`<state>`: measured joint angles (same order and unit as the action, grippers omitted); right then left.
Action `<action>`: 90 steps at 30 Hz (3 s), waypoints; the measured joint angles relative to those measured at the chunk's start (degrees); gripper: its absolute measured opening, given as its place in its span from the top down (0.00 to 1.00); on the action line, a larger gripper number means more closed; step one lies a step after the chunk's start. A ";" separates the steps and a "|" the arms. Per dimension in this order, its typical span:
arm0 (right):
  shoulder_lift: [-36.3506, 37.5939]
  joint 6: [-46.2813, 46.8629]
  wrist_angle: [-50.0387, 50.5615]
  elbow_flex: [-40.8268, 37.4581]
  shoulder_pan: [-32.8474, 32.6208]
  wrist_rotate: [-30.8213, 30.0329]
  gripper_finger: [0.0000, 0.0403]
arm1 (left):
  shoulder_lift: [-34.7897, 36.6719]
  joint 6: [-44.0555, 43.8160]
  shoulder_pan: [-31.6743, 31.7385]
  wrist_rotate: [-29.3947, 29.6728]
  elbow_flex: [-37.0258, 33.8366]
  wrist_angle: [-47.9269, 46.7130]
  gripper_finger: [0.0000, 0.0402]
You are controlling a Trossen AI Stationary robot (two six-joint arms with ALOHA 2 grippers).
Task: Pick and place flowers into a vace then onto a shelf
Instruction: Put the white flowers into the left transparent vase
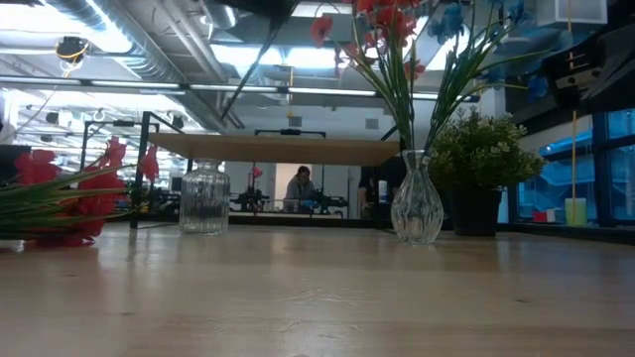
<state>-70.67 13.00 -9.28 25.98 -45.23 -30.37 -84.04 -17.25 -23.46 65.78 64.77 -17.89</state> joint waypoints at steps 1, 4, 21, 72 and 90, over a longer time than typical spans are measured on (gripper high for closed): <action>0.00 0.10 0.00 0.00 0.00 0.00 1.00 | 0.32 1.16 0.00 -0.28 -0.04 0.62 0.97; 0.00 0.24 0.00 0.00 0.00 0.09 1.00 | 2.45 0.21 0.02 -1.65 -2.71 2.44 0.97; 0.02 0.01 -0.33 0.00 0.00 0.46 1.00 | 21.42 21.56 5.61 -21.37 -33.81 50.85 0.97; 0.02 -0.08 0.24 0.00 0.76 -0.15 1.00 | 25.08 11.54 14.32 -20.93 -48.65 53.98 0.97; 0.02 0.19 0.42 0.00 0.76 0.02 1.00 | 18.85 7.03 14.19 -23.48 -48.66 54.06 0.90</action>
<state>-70.65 13.19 -8.86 25.98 -44.47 -30.35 -65.19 -10.22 -9.28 42.30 16.11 36.17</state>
